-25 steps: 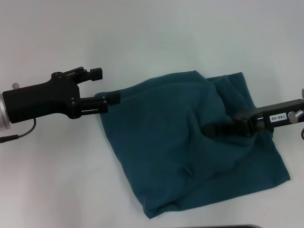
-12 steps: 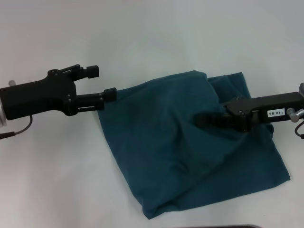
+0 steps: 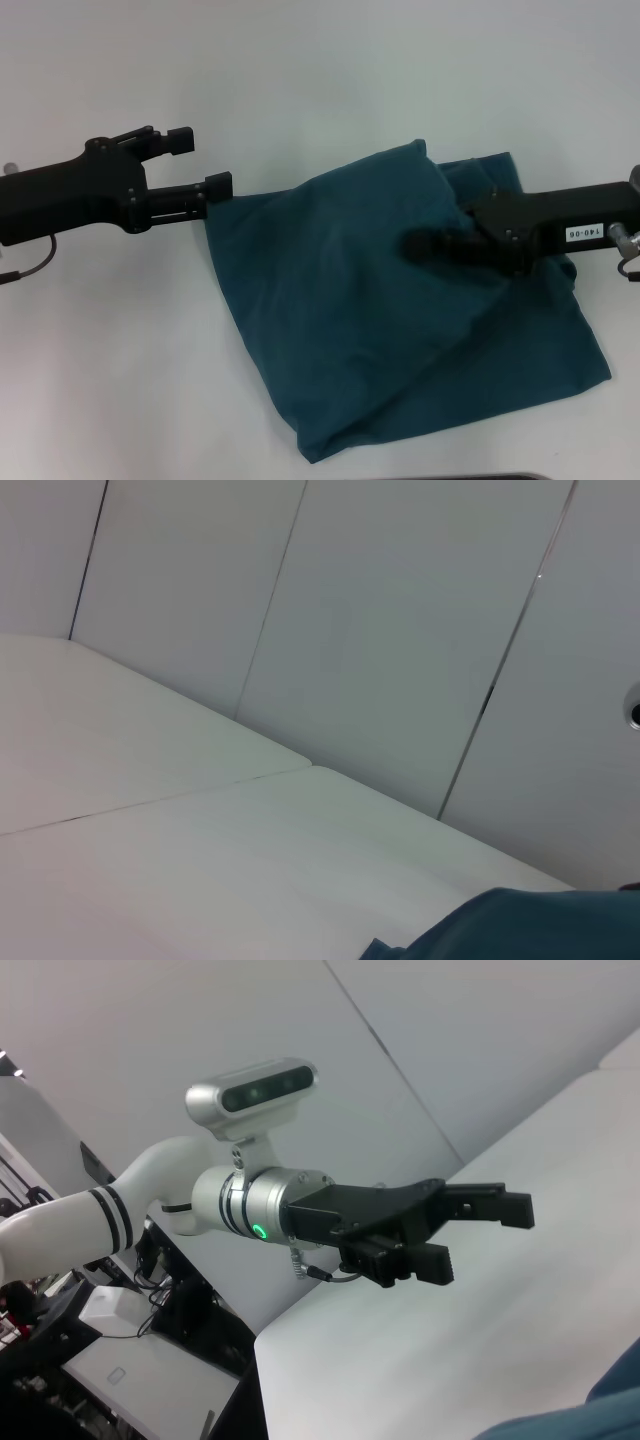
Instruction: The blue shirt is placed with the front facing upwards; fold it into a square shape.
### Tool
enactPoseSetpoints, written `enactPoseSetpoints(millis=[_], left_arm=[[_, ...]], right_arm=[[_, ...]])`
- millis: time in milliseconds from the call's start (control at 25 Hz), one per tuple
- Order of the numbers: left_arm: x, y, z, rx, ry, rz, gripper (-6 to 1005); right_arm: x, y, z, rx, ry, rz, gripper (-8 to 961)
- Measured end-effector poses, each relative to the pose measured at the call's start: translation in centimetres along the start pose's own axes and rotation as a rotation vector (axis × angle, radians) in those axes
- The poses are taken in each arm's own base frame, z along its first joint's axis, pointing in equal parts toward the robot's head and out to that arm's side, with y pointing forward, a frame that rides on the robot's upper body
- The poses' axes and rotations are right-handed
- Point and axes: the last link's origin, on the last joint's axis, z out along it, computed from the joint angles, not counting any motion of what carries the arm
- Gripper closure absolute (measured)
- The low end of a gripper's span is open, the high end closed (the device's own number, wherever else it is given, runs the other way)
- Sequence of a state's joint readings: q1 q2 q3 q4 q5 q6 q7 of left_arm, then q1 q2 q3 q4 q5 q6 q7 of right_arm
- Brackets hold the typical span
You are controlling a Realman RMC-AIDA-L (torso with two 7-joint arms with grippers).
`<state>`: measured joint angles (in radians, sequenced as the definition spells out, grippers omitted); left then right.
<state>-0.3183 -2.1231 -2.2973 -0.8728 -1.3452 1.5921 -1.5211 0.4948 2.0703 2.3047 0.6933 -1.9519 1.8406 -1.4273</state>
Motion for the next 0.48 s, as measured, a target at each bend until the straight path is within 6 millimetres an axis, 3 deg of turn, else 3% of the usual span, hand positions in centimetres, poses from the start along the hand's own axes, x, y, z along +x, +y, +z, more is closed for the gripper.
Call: enactPoseSetpoints(millis=[480], left_arm=[[0.1,-0.2,-0.4,0.006,0.007,-0.014,92]], right_arm=[[-2.4,0.6,-0.9,0.008,0.012,-0.058,904]])
